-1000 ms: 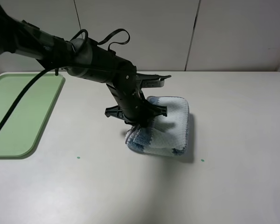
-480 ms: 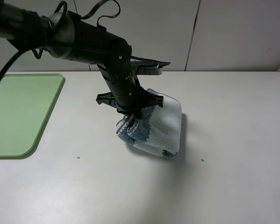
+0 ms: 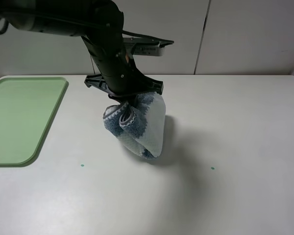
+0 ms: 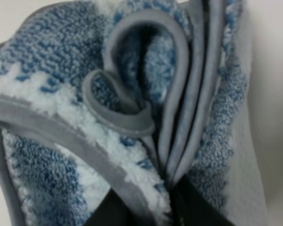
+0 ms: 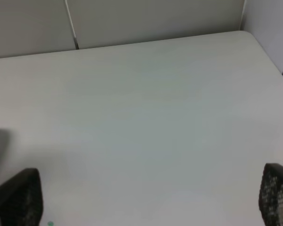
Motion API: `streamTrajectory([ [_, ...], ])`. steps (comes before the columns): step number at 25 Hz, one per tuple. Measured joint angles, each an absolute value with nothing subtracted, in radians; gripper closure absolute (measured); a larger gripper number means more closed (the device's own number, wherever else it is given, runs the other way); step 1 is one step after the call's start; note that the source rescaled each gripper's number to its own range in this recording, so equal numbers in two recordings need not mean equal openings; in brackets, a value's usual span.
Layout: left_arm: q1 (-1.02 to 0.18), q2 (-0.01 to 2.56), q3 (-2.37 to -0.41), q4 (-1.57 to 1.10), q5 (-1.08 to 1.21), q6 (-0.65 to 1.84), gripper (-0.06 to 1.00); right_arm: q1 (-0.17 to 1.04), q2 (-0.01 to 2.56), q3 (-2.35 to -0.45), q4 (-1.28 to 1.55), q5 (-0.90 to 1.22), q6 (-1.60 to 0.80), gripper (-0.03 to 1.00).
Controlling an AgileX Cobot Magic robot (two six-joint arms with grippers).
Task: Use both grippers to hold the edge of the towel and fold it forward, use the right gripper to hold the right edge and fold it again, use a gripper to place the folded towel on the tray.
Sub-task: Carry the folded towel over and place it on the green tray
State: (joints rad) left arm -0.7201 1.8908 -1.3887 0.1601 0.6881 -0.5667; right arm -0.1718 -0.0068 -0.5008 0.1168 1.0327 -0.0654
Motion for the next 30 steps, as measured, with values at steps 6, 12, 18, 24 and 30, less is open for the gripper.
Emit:
streamTrajectory([
  [6,-0.69,1.804,-1.389,0.217,0.763,-0.567,0.82,-0.172,-0.007,-0.501,0.117,1.033,-0.065,-0.03],
  [12,-0.628,1.724,-1.389,0.245,0.849,-0.523,0.82,-0.172,-0.007,-0.501,0.117,1.033,-0.065,-0.03],
  [18,-0.525,1.68,-1.389,0.25,0.909,-0.427,0.82,-0.172,-0.007,-0.501,0.117,1.033,-0.065,-0.03],
  [24,-0.41,1.673,-1.386,0.243,0.937,-0.328,0.82,-0.172,-0.007,-0.501,0.117,1.033,-0.065,-0.03],
  [30,-0.295,1.672,-1.385,0.237,0.942,-0.245,0.82,-0.172,-0.007,-0.501,0.117,1.033,-0.065,-0.03],
])
